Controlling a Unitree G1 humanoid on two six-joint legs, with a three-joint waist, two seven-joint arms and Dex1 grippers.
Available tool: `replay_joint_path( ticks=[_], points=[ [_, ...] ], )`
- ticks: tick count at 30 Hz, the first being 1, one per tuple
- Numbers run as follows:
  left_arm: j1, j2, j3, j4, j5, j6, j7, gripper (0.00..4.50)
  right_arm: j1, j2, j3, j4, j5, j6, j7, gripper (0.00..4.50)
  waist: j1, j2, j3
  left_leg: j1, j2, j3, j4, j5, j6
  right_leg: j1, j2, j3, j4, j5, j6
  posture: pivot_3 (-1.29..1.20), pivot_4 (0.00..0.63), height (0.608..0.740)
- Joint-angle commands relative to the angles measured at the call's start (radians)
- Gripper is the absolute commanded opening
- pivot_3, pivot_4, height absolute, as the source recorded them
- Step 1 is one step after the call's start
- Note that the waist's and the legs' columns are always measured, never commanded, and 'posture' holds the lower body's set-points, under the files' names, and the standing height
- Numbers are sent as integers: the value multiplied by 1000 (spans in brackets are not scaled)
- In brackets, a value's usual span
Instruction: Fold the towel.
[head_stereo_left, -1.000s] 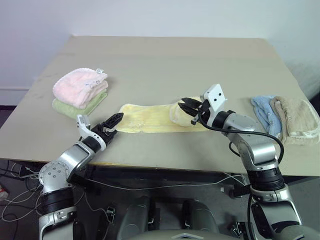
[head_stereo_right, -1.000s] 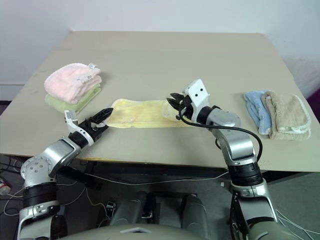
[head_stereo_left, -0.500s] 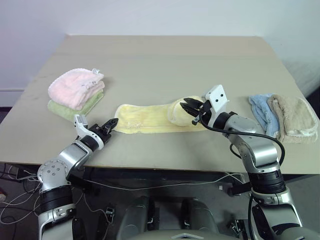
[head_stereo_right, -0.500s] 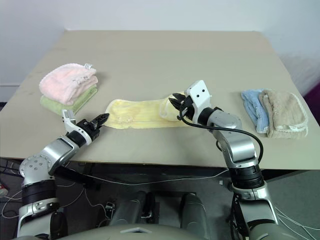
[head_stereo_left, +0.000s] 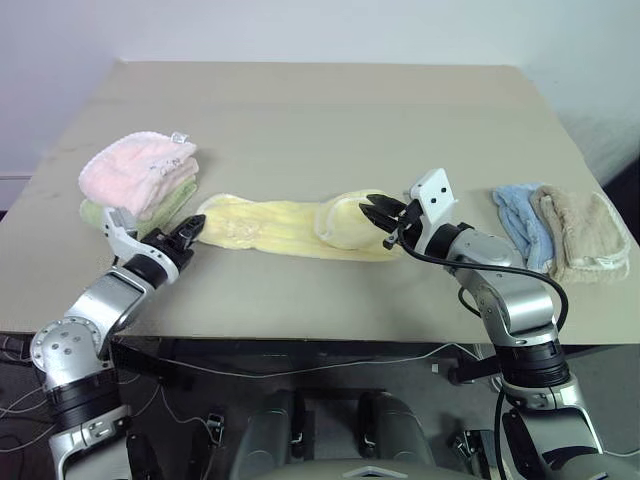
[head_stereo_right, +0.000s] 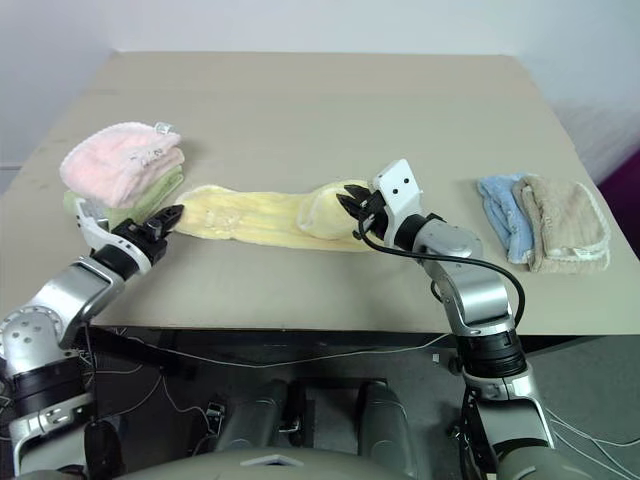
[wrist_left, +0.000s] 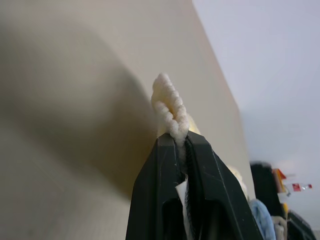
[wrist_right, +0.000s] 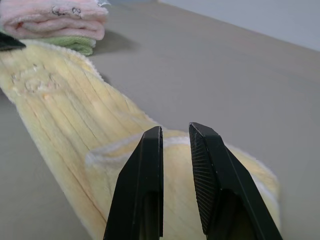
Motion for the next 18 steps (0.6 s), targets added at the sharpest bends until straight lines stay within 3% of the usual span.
replay_joint_path(
  ticks=[1,7,9,16,18],
  points=[
    [-51,45,25,-34,-16,-27,-12,184,-25,4,-22,-12,6,-27,-8,880,1,-1,1,0,0,0,0,1,-2,0,0,0,0,0,0,0,150,701],
    [-173,92,-77,-51,24,7,-119,184,-28,4,-30,0,6,-33,-17,880,3,-2,2,-1,-1,0,0,1,-2,0,0,-1,0,0,0,0,150,701],
    [-236,87,-165,-76,60,33,-176,184,-27,6,-37,10,6,-36,-26,880,4,-3,2,-1,-1,1,0,1,-2,0,0,-1,0,1,2,0,150,701],
    [-385,20,-446,-107,236,76,-369,184,-18,8,-67,40,0,-50,-67,880,1,-3,3,-1,-1,2,0,3,-1,1,4,-1,0,2,4,0,150,701],
    [-440,-46,-529,-80,306,61,-404,184,-11,7,-85,38,2,-50,-84,880,1,-3,3,0,0,2,0,4,-1,1,6,-1,0,2,4,0,150,701]
  ],
)
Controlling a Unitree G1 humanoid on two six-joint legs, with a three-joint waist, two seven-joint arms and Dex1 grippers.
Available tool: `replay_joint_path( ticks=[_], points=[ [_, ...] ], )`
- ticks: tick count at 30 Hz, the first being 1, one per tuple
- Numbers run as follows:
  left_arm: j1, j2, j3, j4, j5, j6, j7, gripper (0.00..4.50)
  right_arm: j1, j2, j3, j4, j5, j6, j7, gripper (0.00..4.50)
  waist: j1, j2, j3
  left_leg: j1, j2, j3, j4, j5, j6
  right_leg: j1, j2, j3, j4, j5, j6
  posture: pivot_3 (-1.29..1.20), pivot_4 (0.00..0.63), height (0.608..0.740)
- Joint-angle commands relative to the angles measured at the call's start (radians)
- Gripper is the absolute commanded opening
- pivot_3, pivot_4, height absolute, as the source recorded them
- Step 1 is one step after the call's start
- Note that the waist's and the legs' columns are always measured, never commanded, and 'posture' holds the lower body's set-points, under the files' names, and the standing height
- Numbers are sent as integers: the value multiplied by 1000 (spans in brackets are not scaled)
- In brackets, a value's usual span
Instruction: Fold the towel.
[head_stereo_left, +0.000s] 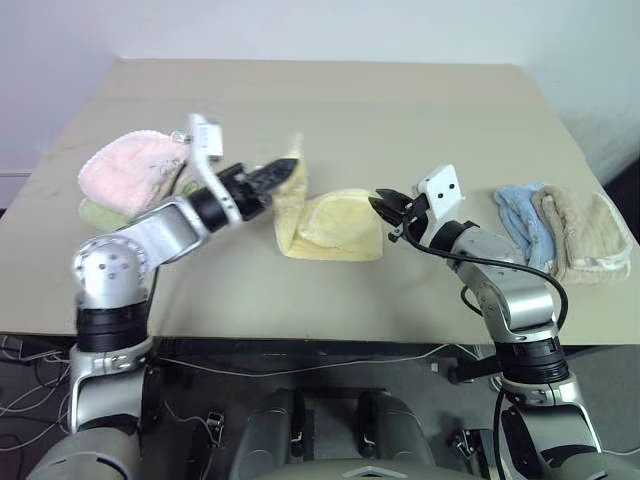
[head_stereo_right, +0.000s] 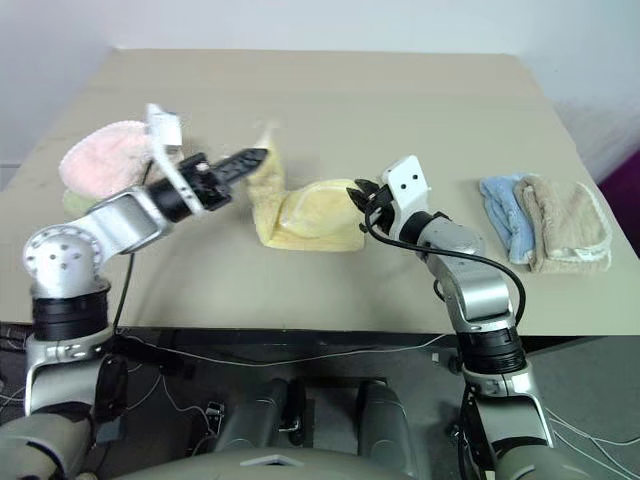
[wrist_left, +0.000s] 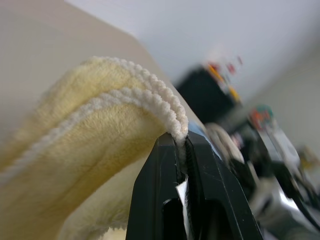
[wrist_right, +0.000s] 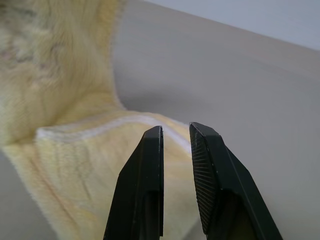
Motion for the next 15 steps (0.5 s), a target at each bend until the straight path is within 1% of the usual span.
replay_joint_path(
  ticks=[1,3,6,8,12,15],
  points=[
    [-80,-78,-104,12,111,-20,-74,184,-3,2,-52,-16,5,-27,-31,880,4,0,0,0,0,0,0,0,0,0,1,0,0,0,0,0,150,701],
    [-116,-119,-152,48,169,-19,-108,184,3,2,-64,-17,2,-27,-46,880,3,0,1,0,1,0,0,1,0,0,1,0,0,0,0,0,150,701],
    [-155,-133,-296,124,364,-46,-170,184,14,0,-81,-29,5,-25,-68,880,3,0,1,1,1,0,0,1,0,1,2,0,0,0,0,0,150,701],
    [-162,-138,-350,164,452,-63,-202,184,22,0,-89,-41,8,-21,-79,880,1,0,1,1,1,0,0,1,0,1,2,0,0,0,1,0,150,701],
    [-161,-146,-382,207,567,-90,-250,184,39,-2,-102,-58,8,-17,-93,880,2,0,2,0,3,1,0,1,0,0,3,0,0,-1,1,0,150,701],
    [-158,-163,-369,231,622,-100,-265,184,47,-2,-107,-67,9,-14,-103,880,2,0,2,0,4,1,0,1,0,0,4,0,0,-1,1,0,150,701]
  ],
)
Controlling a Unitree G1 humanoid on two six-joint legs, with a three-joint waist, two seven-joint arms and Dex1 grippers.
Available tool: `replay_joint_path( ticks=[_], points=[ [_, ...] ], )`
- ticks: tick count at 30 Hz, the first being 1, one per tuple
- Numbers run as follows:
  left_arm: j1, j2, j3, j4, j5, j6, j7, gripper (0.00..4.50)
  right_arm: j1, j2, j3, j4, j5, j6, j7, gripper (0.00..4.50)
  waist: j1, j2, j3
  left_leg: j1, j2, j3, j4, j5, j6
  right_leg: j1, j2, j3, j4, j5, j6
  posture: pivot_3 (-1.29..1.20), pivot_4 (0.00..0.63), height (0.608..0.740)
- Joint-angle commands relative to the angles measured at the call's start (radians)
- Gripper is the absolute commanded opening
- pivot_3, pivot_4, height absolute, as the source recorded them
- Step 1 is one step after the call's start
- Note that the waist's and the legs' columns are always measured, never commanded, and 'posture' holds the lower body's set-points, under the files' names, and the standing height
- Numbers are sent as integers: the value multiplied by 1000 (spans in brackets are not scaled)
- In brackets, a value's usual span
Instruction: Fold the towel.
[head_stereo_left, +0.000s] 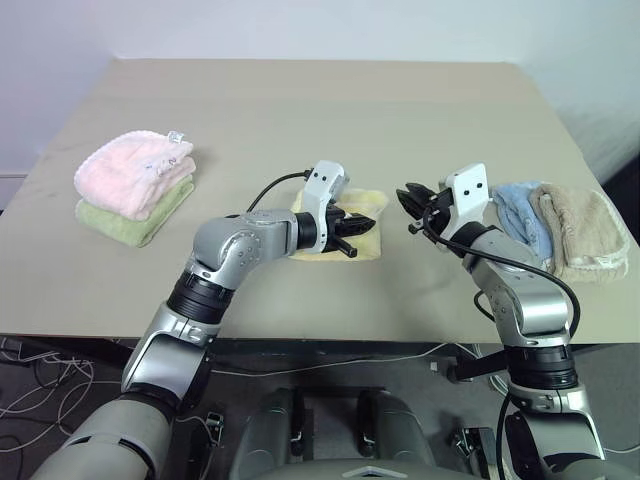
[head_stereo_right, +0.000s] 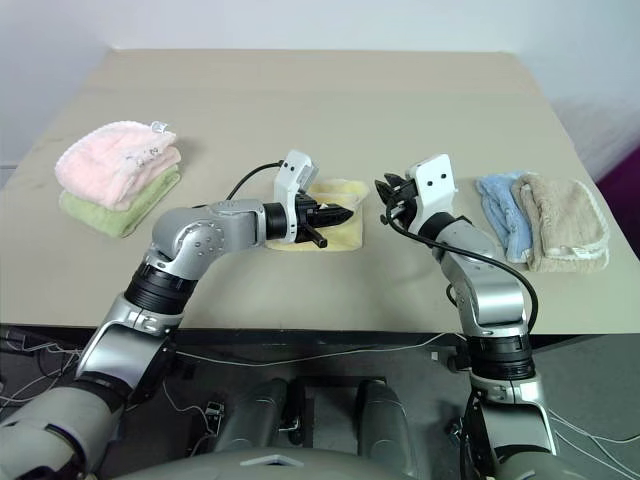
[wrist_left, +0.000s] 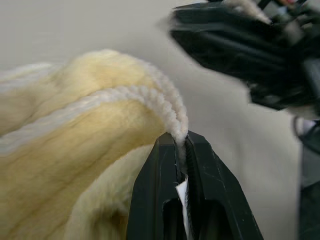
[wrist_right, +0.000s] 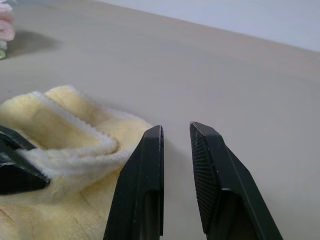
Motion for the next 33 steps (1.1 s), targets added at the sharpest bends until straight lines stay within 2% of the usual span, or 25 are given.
replay_joint_path(
  ticks=[1,4,7,15,18,20,24,26,28,33],
  points=[
    [-6,-25,23,11,62,-30,-21,184,-1,-2,-28,-53,9,-11,-13,880,0,0,0,0,0,0,0,0,0,0,0,0,0,0,0,0,150,701],
    [4,-56,61,21,71,-19,-28,184,1,-3,-27,-55,10,-11,-13,880,2,0,0,0,0,0,1,0,0,0,0,0,0,0,0,0,150,701],
    [22,-83,117,4,38,10,-44,824,-3,-6,-27,-51,10,-10,-11,880,1,0,0,0,0,0,1,0,0,0,0,0,0,0,0,0,150,701],
    [63,-117,321,-72,-117,126,-45,3608,-20,-11,-23,-41,8,-9,-5,880,0,0,0,0,1,0,2,0,0,0,0,0,1,0,0,0,150,701],
    [55,-103,409,-47,-126,110,-8,4455,-28,-11,-22,-49,10,-3,-4,880,0,0,0,0,1,0,2,0,0,0,0,0,1,0,0,0,150,701],
    [50,-73,442,-20,-83,61,5,4455,-37,-10,-19,-60,17,5,0,880,0,0,0,0,1,0,2,0,0,1,0,0,1,0,0,0,150,701],
    [77,8,395,8,47,-57,-31,4500,-57,-4,6,-87,39,40,29,20,-1,0,0,0,1,0,2,0,0,0,1,0,2,0,0,0,150,701],
    [114,34,363,13,124,-164,-64,4121,-81,15,37,-84,45,64,38,0,-1,0,0,0,1,0,2,0,0,1,1,0,1,0,0,0,150,701],
    [127,41,339,21,153,-196,-101,3614,-105,37,68,-67,48,80,43,0,1,0,0,1,1,1,2,0,0,1,1,0,2,0,0,0,150,701],
    [125,9,251,33,211,-265,-187,1829,-160,110,138,88,17,114,29,0,2,-1,0,0,1,0,3,0,0,1,0,0,2,0,0,0,150,701]
  ],
)
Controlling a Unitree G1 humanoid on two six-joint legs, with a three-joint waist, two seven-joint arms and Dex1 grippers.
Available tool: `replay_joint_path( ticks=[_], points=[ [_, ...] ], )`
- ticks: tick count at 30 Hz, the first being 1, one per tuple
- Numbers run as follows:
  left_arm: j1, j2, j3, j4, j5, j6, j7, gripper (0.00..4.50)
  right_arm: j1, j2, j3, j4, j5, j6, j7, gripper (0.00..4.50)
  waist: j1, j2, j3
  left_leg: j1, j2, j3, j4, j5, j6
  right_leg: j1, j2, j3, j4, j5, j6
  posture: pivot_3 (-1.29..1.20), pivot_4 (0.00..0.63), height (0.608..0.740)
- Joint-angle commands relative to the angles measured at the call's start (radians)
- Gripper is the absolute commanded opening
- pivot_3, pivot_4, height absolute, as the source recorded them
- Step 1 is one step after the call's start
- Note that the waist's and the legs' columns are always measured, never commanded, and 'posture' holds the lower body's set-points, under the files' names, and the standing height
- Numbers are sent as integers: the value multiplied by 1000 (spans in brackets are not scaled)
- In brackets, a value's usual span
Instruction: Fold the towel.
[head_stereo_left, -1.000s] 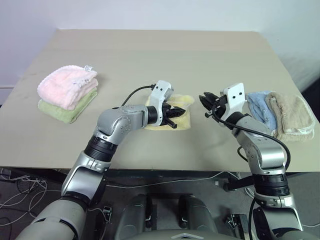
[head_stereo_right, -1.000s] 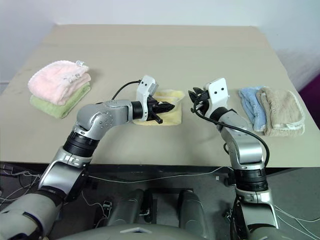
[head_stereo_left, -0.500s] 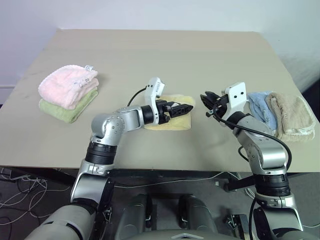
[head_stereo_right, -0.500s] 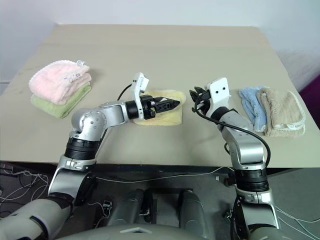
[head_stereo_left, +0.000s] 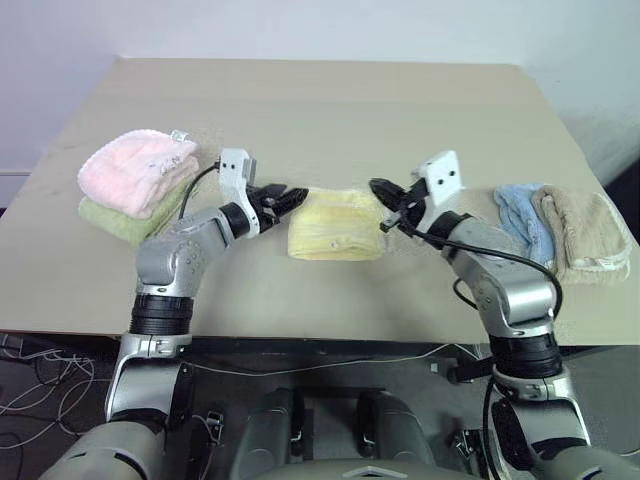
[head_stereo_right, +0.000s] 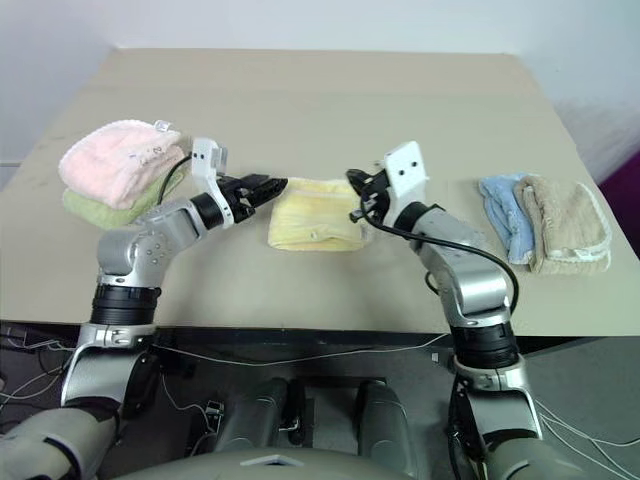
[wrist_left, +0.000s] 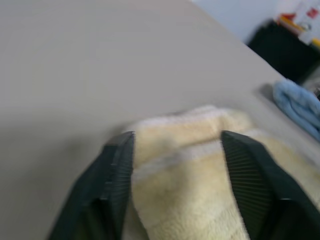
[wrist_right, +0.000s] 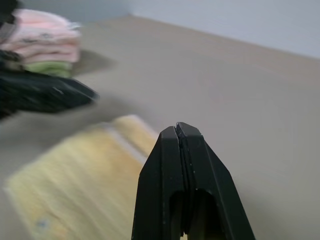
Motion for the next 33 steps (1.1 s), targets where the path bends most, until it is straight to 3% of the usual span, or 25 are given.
replay_joint_path(
  ticks=[1,2,9,13,18,23,26,33],
  points=[
    [-16,-15,-77,-3,63,-81,-70,1509,-23,34,24,111,-24,9,-17,0,0,0,0,0,0,0,0,0,0,0,0,0,0,0,0,0,150,701],
    [-14,-18,-105,25,96,-100,-77,1151,-19,42,28,154,-34,0,-20,0,-1,0,0,0,0,0,0,0,0,0,0,0,0,0,0,0,150,701],
    [-12,-38,-222,268,313,-310,-74,1151,28,60,66,333,-100,-100,2,0,-6,0,-1,1,0,1,0,0,0,0,1,0,1,0,0,0,150,701],
    [6,-41,-227,327,357,-389,-84,1151,53,57,74,350,-124,-148,10,0,-5,0,-3,6,1,1,0,-2,4,5,0,0,0,0,0,0,150,701],
    [32,-74,-61,199,174,-324,-120,1151,86,45,33,214,-88,-178,36,0,-6,1,-3,6,1,0,0,-3,5,4,-1,0,1,0,0,0,150,701],
    [52,-25,78,82,52,-207,-114,1151,103,27,-79,50,27,-64,27,0,-9,1,-2,3,2,0,0,0,0,2,-1,0,1,0,0,0,150,701],
    [95,67,60,74,147,-253,-108,1122,104,5,-153,8,101,57,7,567,-9,1,-2,4,2,0,0,-1,1,2,0,0,1,0,0,0,150,701],
    [167,162,37,85,267,-382,-121,1122,67,30,-307,60,293,339,-59,3032,-3,1,-2,3,2,0,0,-3,4,1,-2,0,1,1,-1,0,150,701]
  ],
)
